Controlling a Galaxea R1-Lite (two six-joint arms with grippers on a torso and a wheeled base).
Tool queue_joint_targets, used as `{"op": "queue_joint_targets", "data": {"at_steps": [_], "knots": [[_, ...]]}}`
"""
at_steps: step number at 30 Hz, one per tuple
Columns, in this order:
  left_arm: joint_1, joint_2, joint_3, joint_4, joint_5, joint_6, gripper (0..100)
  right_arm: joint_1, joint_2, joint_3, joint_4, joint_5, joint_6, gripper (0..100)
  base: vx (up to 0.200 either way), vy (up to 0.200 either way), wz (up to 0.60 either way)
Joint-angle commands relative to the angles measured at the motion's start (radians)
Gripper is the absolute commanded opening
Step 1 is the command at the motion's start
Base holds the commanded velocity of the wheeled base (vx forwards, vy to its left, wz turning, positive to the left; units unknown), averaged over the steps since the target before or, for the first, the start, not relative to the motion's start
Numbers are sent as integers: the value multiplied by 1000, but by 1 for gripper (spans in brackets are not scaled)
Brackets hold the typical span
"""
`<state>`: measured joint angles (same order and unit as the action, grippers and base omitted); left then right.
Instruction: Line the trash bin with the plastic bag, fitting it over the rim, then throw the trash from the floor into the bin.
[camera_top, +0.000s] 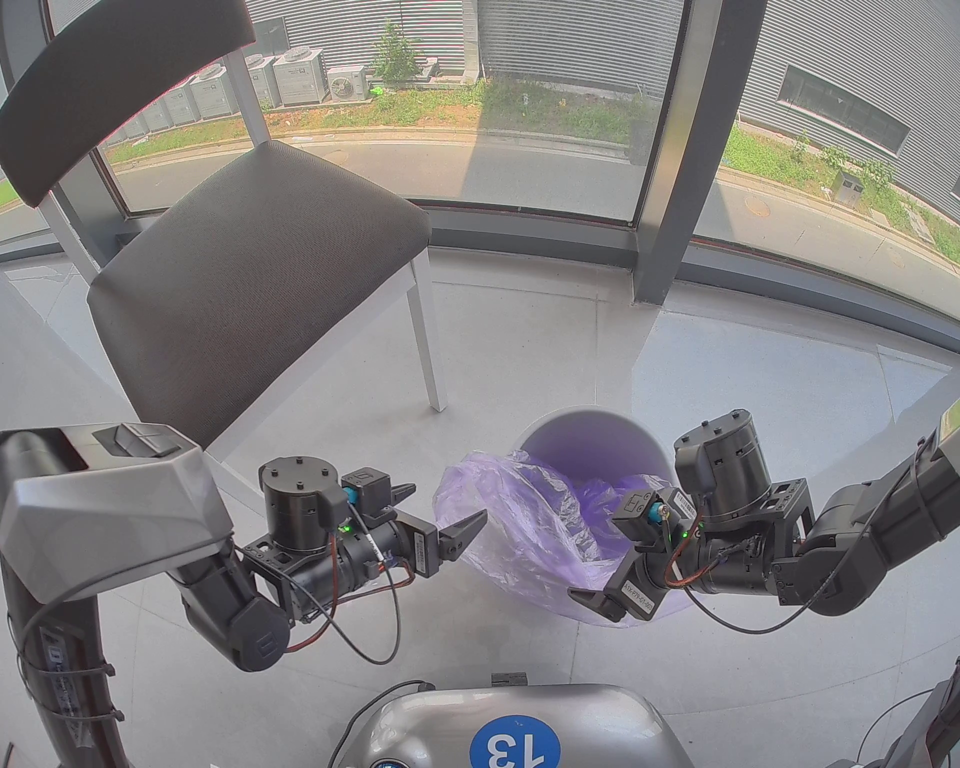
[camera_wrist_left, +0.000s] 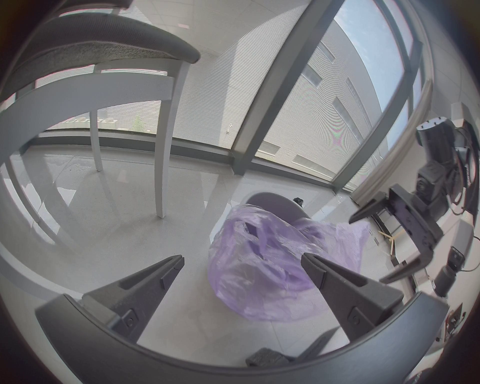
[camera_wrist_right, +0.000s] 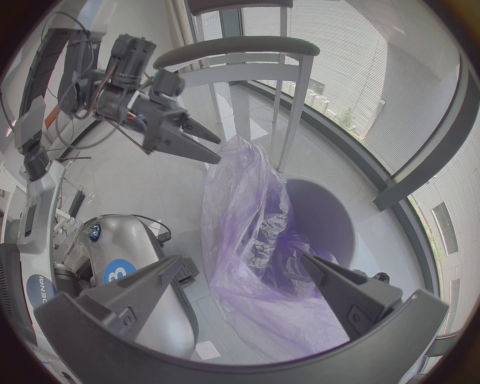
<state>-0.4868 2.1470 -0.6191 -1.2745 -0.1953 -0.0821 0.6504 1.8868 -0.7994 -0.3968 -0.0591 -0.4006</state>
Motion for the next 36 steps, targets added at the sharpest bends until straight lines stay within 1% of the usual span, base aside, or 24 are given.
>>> {"op": "queue_joint_targets", "data": {"at_steps": [1, 7, 12, 25, 35, 36], "knots": [[24, -95, 42, 4, -15, 4, 100, 2, 25, 0, 0, -1, -1, 100, 0, 0, 0], [24, -113, 47, -2, -27, 5, 100, 9, 52, -3, -2, -4, 0, 100, 0, 0, 0], [24, -108, 49, -39, -26, 5, 100, 11, 84, -4, -24, -4, -1, 100, 0, 0, 0], [28, -81, 44, -40, -16, 10, 100, 11, 138, -8, -63, -4, 0, 100, 0, 0, 0], [25, -78, 45, -43, -15, 12, 100, 11, 193, -6, -143, -4, -3, 100, 0, 0, 0], [25, -78, 45, -49, -15, 10, 100, 12, 199, -6, -148, -4, -3, 0, 0, 0, 0]]}}
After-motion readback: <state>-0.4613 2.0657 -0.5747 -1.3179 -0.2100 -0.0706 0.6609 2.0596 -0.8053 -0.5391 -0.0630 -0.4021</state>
